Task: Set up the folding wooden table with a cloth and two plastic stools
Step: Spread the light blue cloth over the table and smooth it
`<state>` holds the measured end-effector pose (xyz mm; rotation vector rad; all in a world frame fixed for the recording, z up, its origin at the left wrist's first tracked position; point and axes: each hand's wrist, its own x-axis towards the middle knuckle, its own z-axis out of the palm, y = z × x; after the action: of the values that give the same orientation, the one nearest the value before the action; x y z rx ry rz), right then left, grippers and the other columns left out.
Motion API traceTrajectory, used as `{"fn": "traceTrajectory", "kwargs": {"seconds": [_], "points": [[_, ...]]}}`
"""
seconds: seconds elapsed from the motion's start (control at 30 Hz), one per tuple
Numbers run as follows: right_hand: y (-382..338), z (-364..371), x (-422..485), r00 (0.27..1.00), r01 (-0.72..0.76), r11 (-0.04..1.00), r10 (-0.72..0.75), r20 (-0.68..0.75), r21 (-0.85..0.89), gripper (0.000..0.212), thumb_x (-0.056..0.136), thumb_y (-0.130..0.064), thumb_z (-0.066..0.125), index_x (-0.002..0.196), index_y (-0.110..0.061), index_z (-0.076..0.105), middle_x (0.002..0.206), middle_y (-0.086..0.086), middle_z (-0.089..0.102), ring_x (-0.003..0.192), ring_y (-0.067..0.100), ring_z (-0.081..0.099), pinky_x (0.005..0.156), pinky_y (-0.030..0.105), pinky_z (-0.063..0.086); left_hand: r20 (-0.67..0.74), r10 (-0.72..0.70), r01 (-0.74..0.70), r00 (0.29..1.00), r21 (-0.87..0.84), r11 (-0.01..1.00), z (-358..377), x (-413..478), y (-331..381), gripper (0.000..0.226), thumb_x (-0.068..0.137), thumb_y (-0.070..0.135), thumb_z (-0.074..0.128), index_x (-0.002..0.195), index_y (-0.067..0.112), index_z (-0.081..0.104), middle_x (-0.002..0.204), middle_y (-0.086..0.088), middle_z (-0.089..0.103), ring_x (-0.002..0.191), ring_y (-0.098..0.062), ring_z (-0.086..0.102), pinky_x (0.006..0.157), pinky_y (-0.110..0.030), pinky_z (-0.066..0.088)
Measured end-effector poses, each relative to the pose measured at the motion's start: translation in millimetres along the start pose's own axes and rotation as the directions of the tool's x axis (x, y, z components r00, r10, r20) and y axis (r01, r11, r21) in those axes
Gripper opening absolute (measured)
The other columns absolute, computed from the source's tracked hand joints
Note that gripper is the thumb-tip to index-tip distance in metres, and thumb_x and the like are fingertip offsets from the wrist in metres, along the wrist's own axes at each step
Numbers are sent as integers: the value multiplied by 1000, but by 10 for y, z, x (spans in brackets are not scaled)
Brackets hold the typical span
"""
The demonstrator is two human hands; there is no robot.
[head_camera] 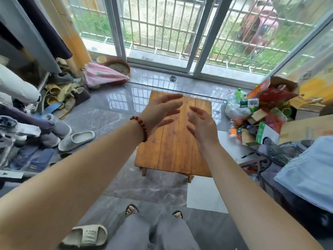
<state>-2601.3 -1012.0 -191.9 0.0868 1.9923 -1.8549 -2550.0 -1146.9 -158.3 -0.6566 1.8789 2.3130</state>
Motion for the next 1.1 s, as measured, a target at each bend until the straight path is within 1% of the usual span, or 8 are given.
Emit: {"fn": "traceTrajectory", "kwargs": {"seconds": [0.1,0.2,0.4,0.5,0.6,0.73,0.9,1.1], "points": [[-284,110,-132,998,62,998,-61,-33,34,16,88,-20,61,92,-34,65,112,-3,65,103,15,61,86,33,53,11,59,-60,998,60,996,-77,-134,253,24,88,28,63,111,32,62,124,4,61,113,-12,58,94,-33,46],[-518,229,-235,995,88,988,-81,-59,128,15,87,-19,63,92,-32,67,114,0,64,104,15,61,86,32,53,-51,61,-59,997,48,997,-142,-201,454,24,88,25,63,112,30,63,121,3,63,113,-15,58,96,-35,46],[-955,413,-361,988,151,963,-140,-65,221,14,87,-15,64,88,-29,66,95,-4,63,95,12,59,78,27,49,-86,76,-74,993,25,997,-238,-293,914,20,90,21,61,109,27,63,116,5,65,109,-15,60,94,-33,46],[-1131,402,-420,982,183,957,-170,-76,223,13,88,-16,64,93,-27,67,94,-8,64,95,10,60,80,27,50,-49,125,-121,991,71,990,-238,-348,1120,23,91,22,61,113,25,62,110,7,65,105,-11,60,93,-32,46],[-1273,357,-488,976,214,950,-197,-91,230,13,89,-16,63,96,-26,67,93,-8,65,97,11,61,86,30,51,-1,173,-172,985,89,981,-211,-358,1288,22,90,20,61,111,25,62,103,8,65,97,-6,60,86,-29,46],[-1389,276,-553,973,225,933,-198,-119,282,14,89,-13,62,96,-24,67,93,-6,67,93,13,64,77,24,52,71,246,-255,967,165,953,-79,-303,1425,18,89,20,62,107,24,63,105,4,66,97,-8,61,81,-26,48],[-1440,0,-658,962,258,897,-204,-183,359,15,89,-11,61,90,-24,68,88,-7,70,92,13,66,82,27,49,184,262,-295,947,186,937,378,-245,1581,17,89,20,62,106,22,65,102,5,67,97,-9,62,84,-26,48],[-1452,-776,-840,923,327,869,-211,-320,370,12,88,-13,63,88,-24,70,84,-8,72,88,12,68,76,26,50,269,226,-267,936,125,956,1227,-281,1465,15,88,17,64,103,20,67,101,3,68,96,-12,64,85,-28,49]]}}
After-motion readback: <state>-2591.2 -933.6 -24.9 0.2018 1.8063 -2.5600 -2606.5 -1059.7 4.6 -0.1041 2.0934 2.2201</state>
